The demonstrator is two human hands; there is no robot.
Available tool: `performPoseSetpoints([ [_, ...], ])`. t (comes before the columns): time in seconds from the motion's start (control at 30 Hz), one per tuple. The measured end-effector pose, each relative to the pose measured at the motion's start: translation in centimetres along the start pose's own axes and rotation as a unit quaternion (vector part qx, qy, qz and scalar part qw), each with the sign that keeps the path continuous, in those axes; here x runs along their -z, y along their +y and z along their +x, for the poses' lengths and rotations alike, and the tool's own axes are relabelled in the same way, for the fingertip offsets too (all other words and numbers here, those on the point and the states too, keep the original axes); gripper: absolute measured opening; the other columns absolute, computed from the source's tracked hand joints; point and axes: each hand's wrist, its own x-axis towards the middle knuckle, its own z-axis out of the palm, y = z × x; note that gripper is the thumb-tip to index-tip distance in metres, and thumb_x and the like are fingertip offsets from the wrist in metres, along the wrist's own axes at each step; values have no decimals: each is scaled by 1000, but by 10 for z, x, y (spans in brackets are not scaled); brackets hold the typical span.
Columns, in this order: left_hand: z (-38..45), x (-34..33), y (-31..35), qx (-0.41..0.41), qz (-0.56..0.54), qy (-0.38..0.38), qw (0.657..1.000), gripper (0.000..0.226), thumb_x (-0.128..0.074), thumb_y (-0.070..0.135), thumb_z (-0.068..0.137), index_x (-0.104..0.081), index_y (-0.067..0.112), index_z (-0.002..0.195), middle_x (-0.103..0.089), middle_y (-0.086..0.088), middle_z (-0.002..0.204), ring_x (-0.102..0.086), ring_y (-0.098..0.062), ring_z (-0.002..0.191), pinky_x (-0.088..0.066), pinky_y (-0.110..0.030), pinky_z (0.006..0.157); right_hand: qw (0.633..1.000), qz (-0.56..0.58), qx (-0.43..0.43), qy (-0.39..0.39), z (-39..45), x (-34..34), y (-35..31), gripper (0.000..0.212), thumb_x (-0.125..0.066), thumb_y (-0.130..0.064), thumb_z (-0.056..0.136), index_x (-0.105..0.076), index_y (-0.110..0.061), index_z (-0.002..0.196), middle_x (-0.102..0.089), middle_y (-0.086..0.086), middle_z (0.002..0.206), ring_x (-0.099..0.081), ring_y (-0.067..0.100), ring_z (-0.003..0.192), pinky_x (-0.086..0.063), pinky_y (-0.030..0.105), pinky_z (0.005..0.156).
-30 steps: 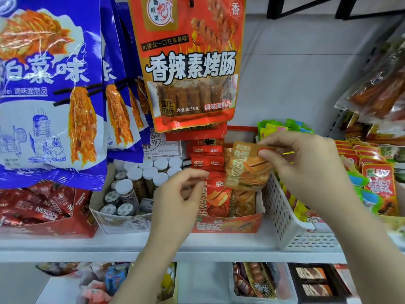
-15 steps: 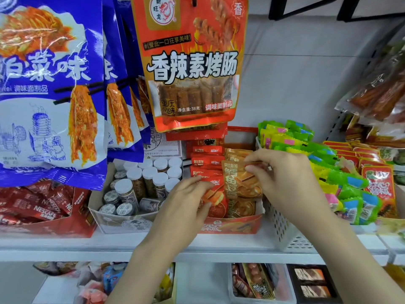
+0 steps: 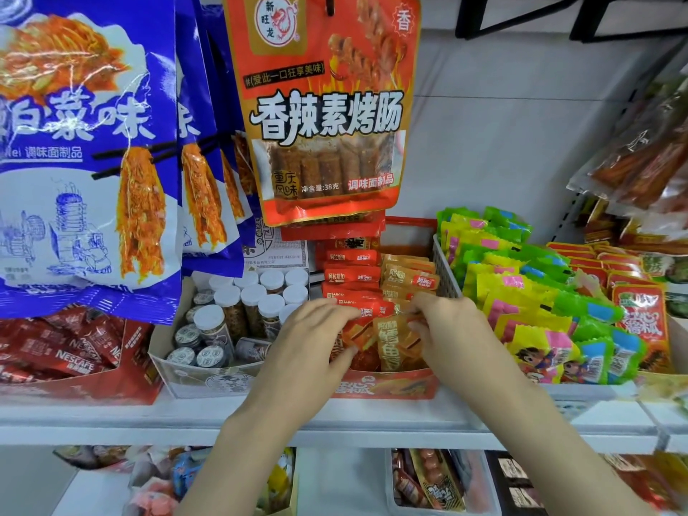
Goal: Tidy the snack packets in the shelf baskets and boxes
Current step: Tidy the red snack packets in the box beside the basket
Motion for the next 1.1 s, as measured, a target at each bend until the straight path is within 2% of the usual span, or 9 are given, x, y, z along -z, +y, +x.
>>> performPoseSetpoints([
  [0.17, 2, -4, 17, -46, -34, 57, 997, 35, -71, 16, 88, -64, 18, 123, -61, 11, 118, -50, -9, 114, -43, -25, 99, 997, -35, -60, -46, 4, -6, 4, 15, -55, -8, 93, -57, -14, 107, -62, 7, 92, -64, 28, 85, -40, 26, 57],
  [0.43, 2, -26, 23, 11, -119, 6, 993, 54, -64, 21, 93, -43, 31, 142, -45, 15, 121, -54, -5, 103, -50, -33, 90, 995, 37, -43, -78, -5, -6, -1, 21, -52, -12, 96, -63, -23, 110, -70, 6, 100, -66, 25, 90, -54, 32, 73],
  [0.5, 5, -25, 21, 16, -106, 24, 994, 40, -65, 18, 93, -55, 26, 131, -43, 12, 116, -55, -6, 94, -50, -30, 85, 992, 50, -31, -108, -10, -5, -4, 19, -52, -16, 97, -65, -23, 109, -70, 6, 98, -65, 25, 89, -53, 32, 73],
  [0.6, 8, -23, 20, 14, -121, 24, 992, 11, -64, 15, 93, -69, 21, 102, -58, 13, 98, -56, -3, 85, -46, -23, 75, 988, 91, -37, -122, -12, 8, -5, 22, -49, -31, 100, -69, -22, 98, -66, -3, 80, -60, 13, 70, -40, 16, 53],
  [0.67, 8, -24, 21, 26, -159, 14, 987, 10, -65, 16, 93, -71, 23, 96, -66, 16, 86, -61, -2, 81, -47, -22, 69, 991, 109, -47, -63, -7, 20, -7, 33, -44, -38, 101, -70, -21, 92, -63, -6, 70, -55, 6, 59, -35, 16, 47],
  [0.73, 7, -26, 24, 43, -194, 0, 980, 10, -68, 18, 91, -75, 24, 96, -71, 15, 86, -65, -2, 80, -51, -23, 71, 995, 87, -37, 16, 3, 26, -5, 28, -45, -28, 102, -71, -17, 100, -68, 1, 79, -60, 15, 68, -39, 24, 55],
  [0.83, 6, -29, 26, 48, -222, -4, 974, 10, -71, 19, 88, -75, 24, 97, -72, 15, 84, -66, -1, 77, -52, -22, 71, 996, -1, -72, -47, 20, 19, -1, 30, -47, -6, 95, -65, -15, 118, -67, 10, 112, -63, 29, 101, -52, 32, 81],
  [1.0, 6, -28, 11, 71, -193, -64, 977, 7, -74, 16, 85, -72, 19, 91, -72, 11, 83, -65, 2, 78, -52, -18, 75, 978, -114, -93, -147, 37, 5, -2, 30, -48, 1, 91, -57, -6, 119, -60, 15, 116, -63, 27, 102, -48, 27, 69],
  [1.1, 6, -25, 8, 62, -199, -77, 975, 10, -73, 14, 87, -70, 23, 83, -70, 15, 80, -65, 4, 80, -52, -17, 75, 972, -138, -98, -163, 49, 8, 0, 33, -53, -8, 94, -56, -6, 126, -58, 15, 124, -61, 28, 110, -50, 30, 76],
])
